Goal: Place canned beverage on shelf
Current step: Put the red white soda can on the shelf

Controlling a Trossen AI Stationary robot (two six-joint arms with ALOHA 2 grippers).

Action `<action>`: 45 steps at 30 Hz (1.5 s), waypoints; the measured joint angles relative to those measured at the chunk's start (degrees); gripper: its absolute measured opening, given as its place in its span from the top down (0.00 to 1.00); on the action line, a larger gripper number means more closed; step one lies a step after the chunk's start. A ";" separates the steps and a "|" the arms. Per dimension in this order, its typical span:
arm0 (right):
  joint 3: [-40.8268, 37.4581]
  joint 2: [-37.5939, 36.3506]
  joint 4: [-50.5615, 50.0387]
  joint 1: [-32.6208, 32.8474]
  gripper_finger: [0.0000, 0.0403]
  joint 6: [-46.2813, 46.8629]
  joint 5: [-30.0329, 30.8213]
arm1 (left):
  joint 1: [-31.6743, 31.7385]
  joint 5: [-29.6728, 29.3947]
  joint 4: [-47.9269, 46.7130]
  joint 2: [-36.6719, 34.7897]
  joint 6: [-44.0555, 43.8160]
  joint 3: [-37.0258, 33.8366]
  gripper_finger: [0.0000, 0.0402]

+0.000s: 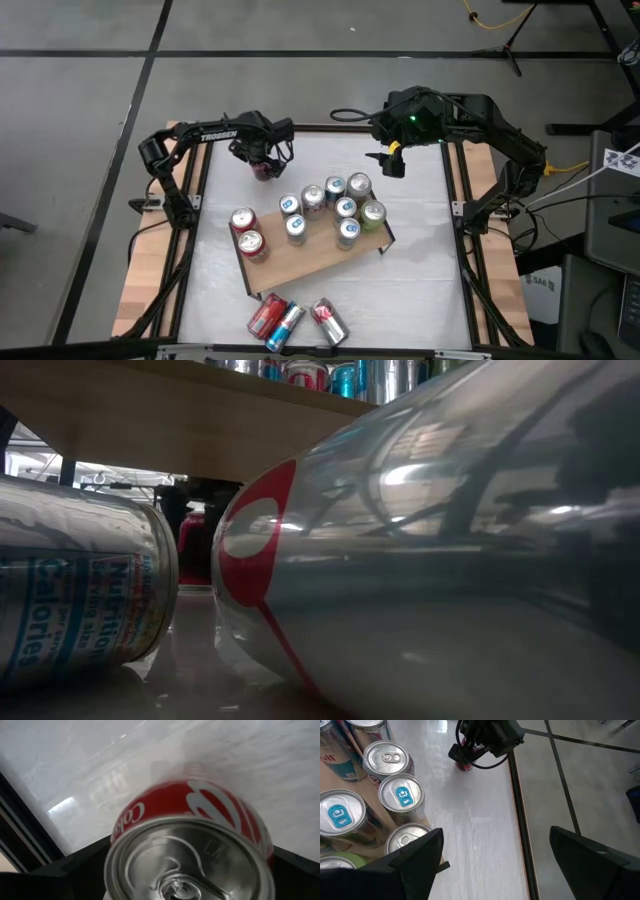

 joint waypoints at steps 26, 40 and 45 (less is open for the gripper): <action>0.02 0.00 0.04 0.02 0.12 -0.02 0.00 | -0.07 -1.49 1.63 -0.11 45.16 0.11 0.30; 0.00 0.00 0.48 0.02 0.12 -1.05 0.00 | 2.86 -0.75 5.72 -0.13 73.97 0.09 0.29; 0.00 0.00 0.46 0.01 0.12 -1.05 0.00 | 2.86 -0.74 9.18 -0.09 76.76 0.04 0.29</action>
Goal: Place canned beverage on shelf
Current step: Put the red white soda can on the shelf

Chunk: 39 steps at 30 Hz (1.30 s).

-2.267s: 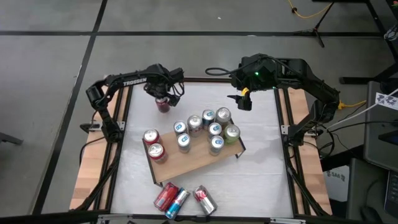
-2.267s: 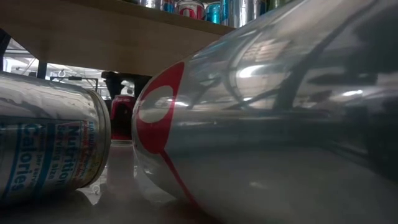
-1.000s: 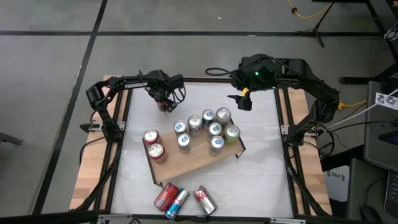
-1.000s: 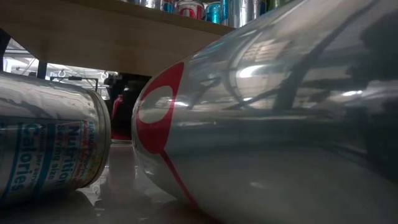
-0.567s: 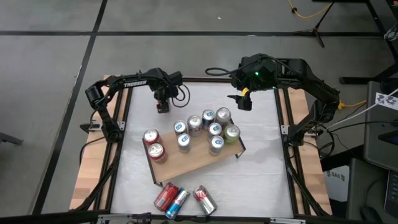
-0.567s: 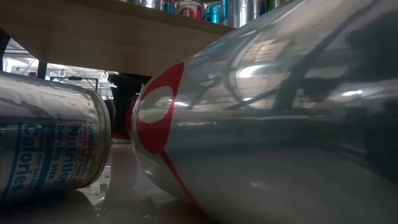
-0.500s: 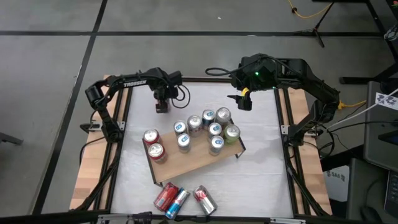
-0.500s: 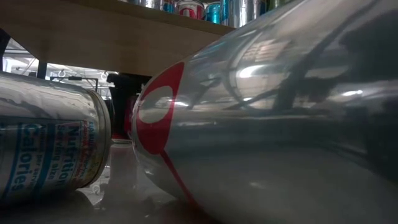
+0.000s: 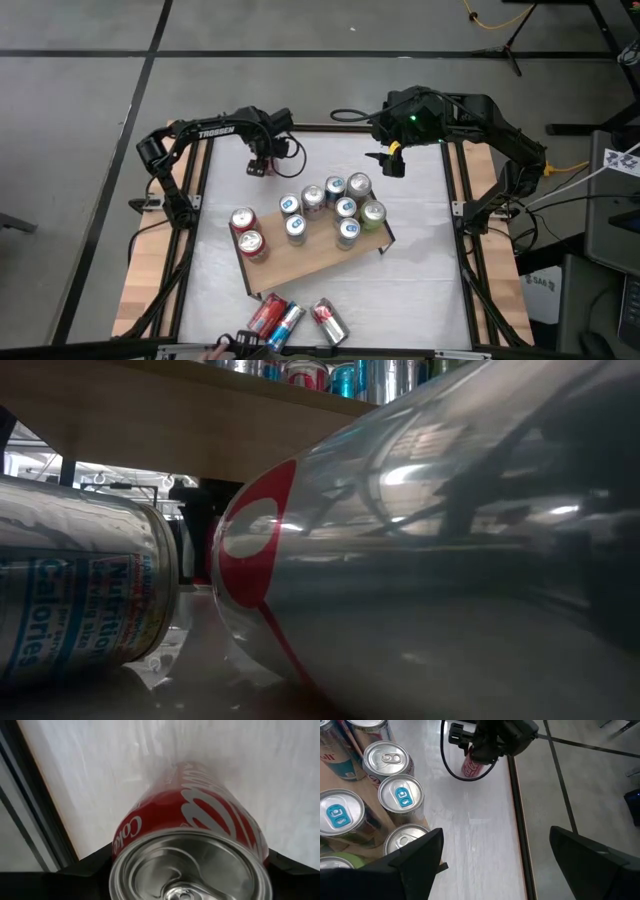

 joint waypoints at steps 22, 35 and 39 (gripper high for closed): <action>0.01 0.00 -0.04 0.00 0.12 0.00 0.02 | -0.11 1.40 1.38 0.15 -0.68 -0.06 0.19; 0.00 0.00 -0.05 0.01 0.12 0.00 0.02 | -0.11 1.07 0.60 0.23 -2.07 -0.17 0.01; 0.00 0.02 -0.07 0.01 0.12 0.00 0.02 | -0.11 1.08 0.59 0.22 -4.76 -0.11 0.01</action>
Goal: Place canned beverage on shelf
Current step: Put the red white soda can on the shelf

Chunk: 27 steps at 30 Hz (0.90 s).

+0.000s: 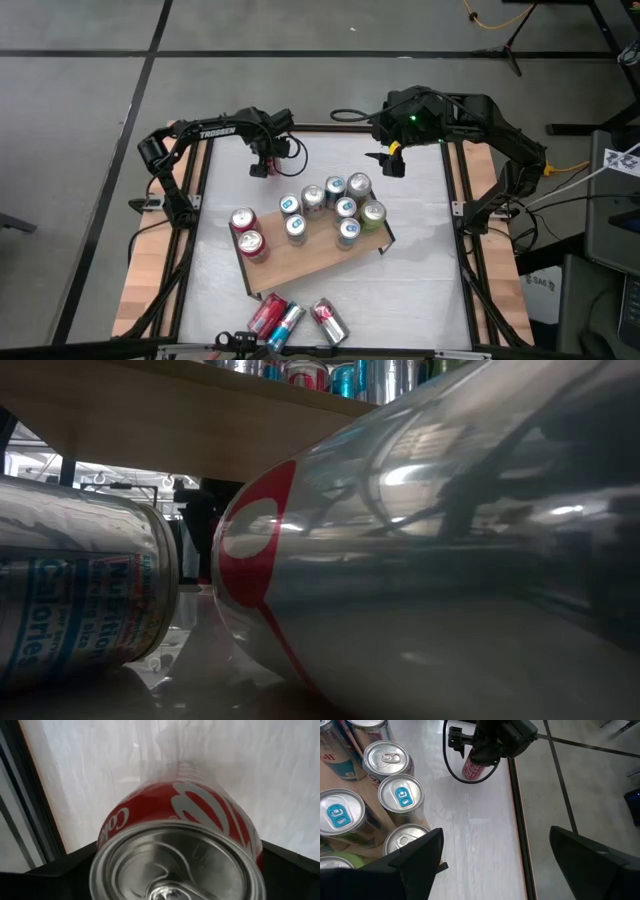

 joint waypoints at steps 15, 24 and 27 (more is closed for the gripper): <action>0.00 -0.02 0.01 -0.01 0.12 0.00 0.00 | 0.00 2.71 0.00 -0.13 -10.91 0.11 0.01; 0.00 -0.01 0.02 -0.02 0.12 0.00 0.00 | 0.00 3.44 0.30 -0.14 -19.36 0.13 0.01; 0.00 -0.02 0.02 0.00 0.12 0.00 0.00 | 0.00 3.41 0.36 -0.15 -22.38 0.15 0.01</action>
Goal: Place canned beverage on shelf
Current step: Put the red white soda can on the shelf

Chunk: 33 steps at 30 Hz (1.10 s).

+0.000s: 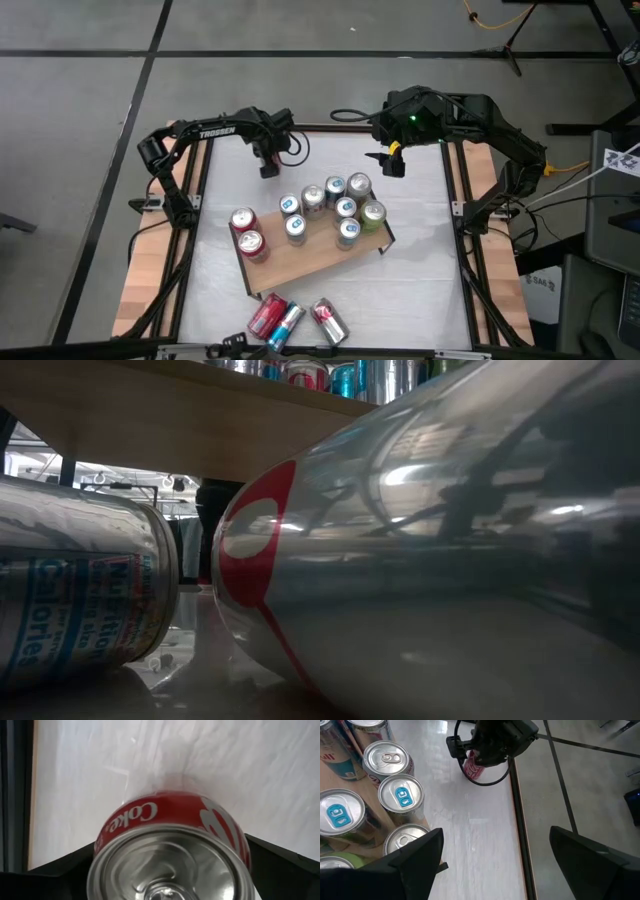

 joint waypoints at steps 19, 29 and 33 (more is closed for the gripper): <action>0.00 0.02 0.00 -0.01 0.12 0.14 0.00 | -0.71 -0.11 2.29 -0.07 -23.04 0.02 0.01; 0.01 0.02 0.00 -0.01 0.12 0.22 0.00 | -2.25 -0.32 5.54 -0.07 -28.48 0.02 0.01; 0.00 0.02 0.01 -0.01 0.12 0.22 0.00 | -2.36 -1.33 5.84 -0.07 -31.43 0.02 0.01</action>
